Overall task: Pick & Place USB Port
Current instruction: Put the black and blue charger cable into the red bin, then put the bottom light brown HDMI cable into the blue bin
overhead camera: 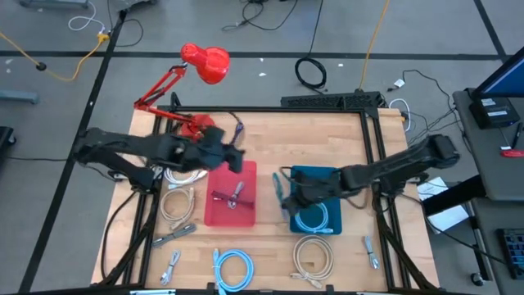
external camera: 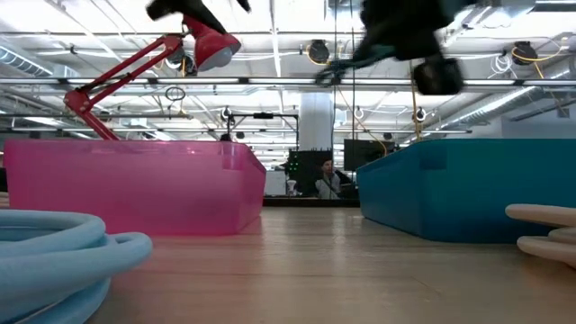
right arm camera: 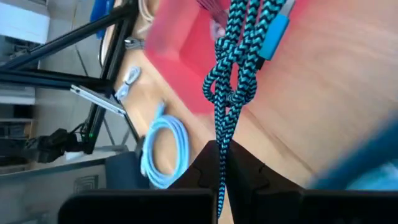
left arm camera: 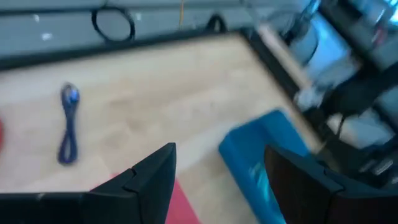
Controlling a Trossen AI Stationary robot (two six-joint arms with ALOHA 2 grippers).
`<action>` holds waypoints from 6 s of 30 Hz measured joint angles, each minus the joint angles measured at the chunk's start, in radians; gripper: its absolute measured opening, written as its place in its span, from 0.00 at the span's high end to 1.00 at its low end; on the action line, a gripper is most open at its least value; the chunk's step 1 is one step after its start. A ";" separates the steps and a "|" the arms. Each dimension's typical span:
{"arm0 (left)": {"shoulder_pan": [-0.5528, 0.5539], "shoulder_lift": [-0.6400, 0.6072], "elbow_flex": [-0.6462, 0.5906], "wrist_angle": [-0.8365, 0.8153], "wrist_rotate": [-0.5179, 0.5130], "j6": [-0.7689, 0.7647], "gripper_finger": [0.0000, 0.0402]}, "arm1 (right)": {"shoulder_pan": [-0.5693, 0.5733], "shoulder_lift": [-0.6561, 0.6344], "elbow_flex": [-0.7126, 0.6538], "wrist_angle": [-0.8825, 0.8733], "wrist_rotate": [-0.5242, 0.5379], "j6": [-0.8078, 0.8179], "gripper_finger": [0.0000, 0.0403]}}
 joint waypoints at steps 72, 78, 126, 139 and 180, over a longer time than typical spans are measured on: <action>-0.169 -0.191 0.000 -0.491 0.125 0.068 0.39 | 0.000 0.208 0.590 0.069 -0.234 -0.509 0.65; -0.169 -0.191 0.000 -0.499 0.173 0.071 0.39 | 0.055 0.166 0.590 -0.229 -0.211 -0.524 0.67; -0.485 0.133 0.000 0.090 0.086 -0.219 0.39 | 0.592 0.562 0.399 -0.366 0.102 0.020 0.56; -0.543 0.143 0.000 0.107 0.039 -0.254 0.39 | 0.582 0.537 0.510 -0.397 0.078 0.012 0.56; -0.667 0.143 0.000 0.113 -0.091 -0.322 0.39 | 0.530 0.609 0.566 -0.532 -0.026 0.119 0.87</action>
